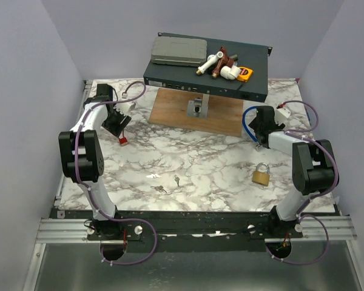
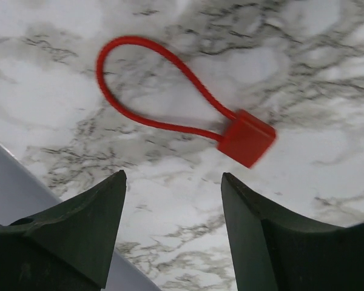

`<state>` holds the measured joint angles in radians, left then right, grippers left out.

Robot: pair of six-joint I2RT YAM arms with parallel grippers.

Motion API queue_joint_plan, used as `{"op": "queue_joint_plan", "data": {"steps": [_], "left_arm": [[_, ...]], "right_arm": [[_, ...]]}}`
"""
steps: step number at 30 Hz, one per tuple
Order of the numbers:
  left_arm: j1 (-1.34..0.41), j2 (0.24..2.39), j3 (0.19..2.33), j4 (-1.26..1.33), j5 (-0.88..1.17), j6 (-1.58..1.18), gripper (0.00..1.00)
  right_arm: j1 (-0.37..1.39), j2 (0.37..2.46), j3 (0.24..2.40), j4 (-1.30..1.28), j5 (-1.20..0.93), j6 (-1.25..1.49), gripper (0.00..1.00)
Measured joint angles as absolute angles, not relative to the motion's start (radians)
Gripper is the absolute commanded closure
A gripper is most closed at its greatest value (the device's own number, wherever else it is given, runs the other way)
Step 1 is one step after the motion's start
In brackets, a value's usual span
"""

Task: Unlock with the key
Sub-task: Move the lock to the center of the board.

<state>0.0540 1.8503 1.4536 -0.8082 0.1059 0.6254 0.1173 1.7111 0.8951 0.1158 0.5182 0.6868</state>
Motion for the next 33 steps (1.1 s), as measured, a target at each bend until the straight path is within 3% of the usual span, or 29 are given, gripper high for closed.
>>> {"op": "queue_joint_plan", "data": {"steps": [2,9,17,25,33], "left_arm": [[0.068,1.900,1.485,-0.765,0.060,0.630,0.44],[0.056,1.964,1.513,-0.637,-0.057,0.638,0.58],[-0.046,1.954,1.359,-0.502,-0.178,0.747,0.63],[-0.136,1.922,1.252,-0.458,-0.248,0.826,0.59],[-0.232,1.815,1.109,-0.471,-0.255,0.818,0.55]], "right_arm": [[0.116,1.711,0.895,0.116,0.517,0.687,0.30],[0.116,1.705,0.874,0.126,0.498,0.701,0.50],[0.115,1.698,0.863,0.114,0.500,0.727,0.50],[0.067,1.641,0.863,0.109,0.493,0.746,0.48],[0.045,1.610,0.862,0.104,0.483,0.759,0.39]]}}
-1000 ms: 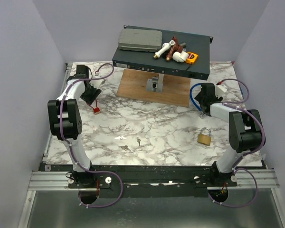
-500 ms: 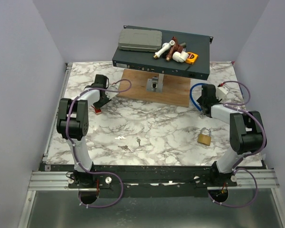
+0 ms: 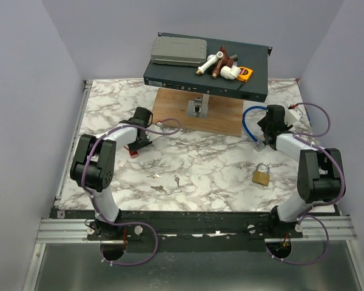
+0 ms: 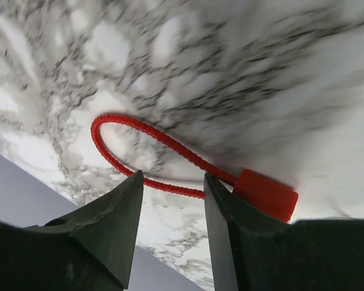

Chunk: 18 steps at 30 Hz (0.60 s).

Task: Unlock with the key
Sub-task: Move the lock to the center of the board.

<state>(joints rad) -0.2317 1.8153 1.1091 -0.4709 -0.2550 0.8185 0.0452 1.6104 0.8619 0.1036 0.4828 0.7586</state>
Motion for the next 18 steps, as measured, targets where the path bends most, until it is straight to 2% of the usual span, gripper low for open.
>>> {"op": "queue_joint_plan", "data": {"steps": [7,18], "left_arm": [[-0.360,1.794,1.098,-0.516,-0.243,0.762,0.52],[-0.392,1.849,1.223,-0.585,-0.243,0.751,0.52]], "right_arm": [[0.035,1.633,0.873,0.094,0.462,0.759,0.38],[0.033,1.775,0.930,0.047,0.341,0.763,0.39]]}}
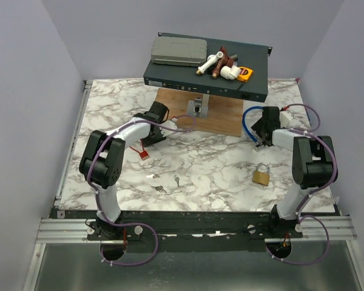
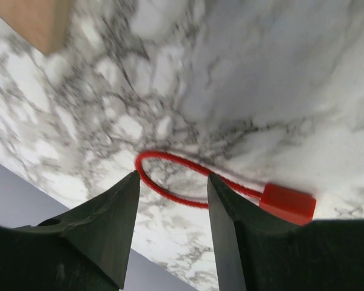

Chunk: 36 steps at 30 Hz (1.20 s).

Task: Unlock with the key
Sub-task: Move the lock to the center of the board.

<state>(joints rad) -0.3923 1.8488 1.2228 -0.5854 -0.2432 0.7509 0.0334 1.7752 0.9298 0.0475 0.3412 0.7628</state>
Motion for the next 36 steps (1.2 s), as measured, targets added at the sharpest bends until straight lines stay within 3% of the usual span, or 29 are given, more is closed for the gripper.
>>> {"op": "queue_joint_plan", "data": {"steps": [9,28,33,36], "left_arm": [[-0.478,1.933,1.395,-0.628,-0.242,0.732,0.51],[-0.501,1.824,1.368,-0.685,-0.221,0.710,0.51],[-0.496,1.784,1.350,-0.697,-0.192,0.699,0.50],[-0.487,1.772,1.350,-0.712,-0.165,0.685,0.50]], "right_arm": [[0.071,1.732,0.879,0.050,0.296,0.783,0.42],[0.408,1.594,0.748,-0.018,0.303,0.956,0.47],[0.438,1.584,0.778,-0.115,0.307,0.966,0.59],[0.438,1.558,0.788,-0.162,0.324,0.929,0.73]]}}
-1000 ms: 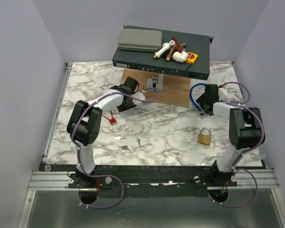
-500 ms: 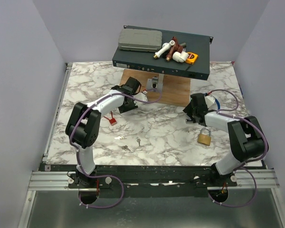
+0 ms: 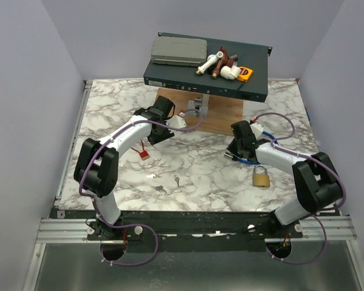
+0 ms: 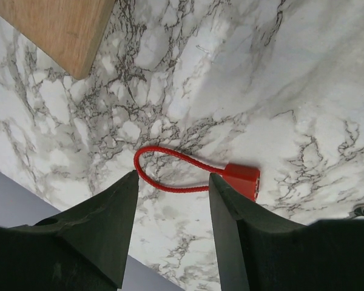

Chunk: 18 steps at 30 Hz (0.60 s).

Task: Unlock with the key
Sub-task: Move the lock to the center of the board.

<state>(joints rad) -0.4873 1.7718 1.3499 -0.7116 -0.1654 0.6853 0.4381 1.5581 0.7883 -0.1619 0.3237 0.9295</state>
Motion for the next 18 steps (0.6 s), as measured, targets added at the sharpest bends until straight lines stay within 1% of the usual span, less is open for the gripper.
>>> {"op": "queue_joint_plan", "data": {"steps": [2,4,5,12,18], "left_arm": [[-0.475,1.760,1.350,-0.730,-0.141,0.672,0.50],[-0.463,1.748,1.349,-0.746,-0.126,0.663,0.50],[-0.456,1.738,1.346,-0.750,-0.118,0.660,0.50],[-0.424,1.676,1.332,-0.782,-0.075,0.634,0.49],[-0.418,1.668,1.332,-0.796,-0.051,0.614,0.49]], "right_arm": [[0.439,1.541,0.790,-0.165,0.332,0.896,0.84],[0.439,1.537,0.790,-0.140,0.334,0.857,0.96],[0.439,1.538,0.790,-0.122,0.334,0.839,0.99],[0.455,1.639,0.837,0.010,0.336,0.738,0.99],[0.477,1.706,0.844,0.075,0.371,0.698,1.00]]}}
